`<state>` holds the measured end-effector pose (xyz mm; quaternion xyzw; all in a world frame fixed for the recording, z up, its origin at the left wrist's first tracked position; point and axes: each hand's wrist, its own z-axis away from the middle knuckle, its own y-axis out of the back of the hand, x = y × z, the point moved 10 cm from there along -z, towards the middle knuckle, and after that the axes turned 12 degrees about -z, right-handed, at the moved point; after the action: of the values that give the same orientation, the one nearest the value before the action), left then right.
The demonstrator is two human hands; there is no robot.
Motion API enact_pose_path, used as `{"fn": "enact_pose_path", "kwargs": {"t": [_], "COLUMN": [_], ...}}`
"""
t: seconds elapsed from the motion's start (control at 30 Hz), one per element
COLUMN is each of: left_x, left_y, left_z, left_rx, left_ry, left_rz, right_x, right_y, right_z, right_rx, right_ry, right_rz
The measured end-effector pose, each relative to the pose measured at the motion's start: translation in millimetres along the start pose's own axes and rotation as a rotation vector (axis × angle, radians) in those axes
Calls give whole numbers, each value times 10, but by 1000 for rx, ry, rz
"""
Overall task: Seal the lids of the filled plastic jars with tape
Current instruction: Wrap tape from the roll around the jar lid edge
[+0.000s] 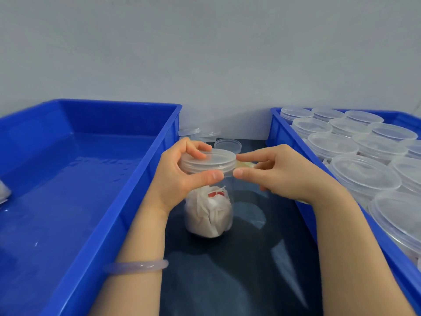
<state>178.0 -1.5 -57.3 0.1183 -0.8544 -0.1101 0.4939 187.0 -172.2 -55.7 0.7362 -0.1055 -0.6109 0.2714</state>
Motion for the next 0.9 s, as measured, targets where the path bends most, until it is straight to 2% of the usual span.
{"fn": "enact_pose_path", "kwargs": {"t": [0.2, 0.27, 0.37, 0.43, 0.53, 0.7, 0.8, 0.9], "left_x": [334, 361, 225, 59, -116, -142, -178, -205], "left_y": [-75, -84, -75, -47, -69, -158, -94, -3], "left_z": [-20, -19, -59, -67, -29, -46, -35, -14], "left_rx": [-193, -207, -161, -116, -96, -89, -44, 15], "left_ry": [-80, -54, 90, 206, 281, 235, 225, 227], "left_rz": [212, 246, 70, -127, -247, -256, -179, -147], "right_x": [-147, -178, -145, -63, 98, 163, 157, 91], "right_y": [24, 26, -19, -88, -197, -291, -312, -182], "right_z": [70, 70, 31, -18, -89, -137, -96, -36], "right_rx": [-69, -70, -46, -26, 0, -63, -142, -114], "right_ry": [104, 136, 127, 104, 56, 30, 3, -2], "right_rz": [-156, -234, -311, -229, -133, -145, -69, 28]}}
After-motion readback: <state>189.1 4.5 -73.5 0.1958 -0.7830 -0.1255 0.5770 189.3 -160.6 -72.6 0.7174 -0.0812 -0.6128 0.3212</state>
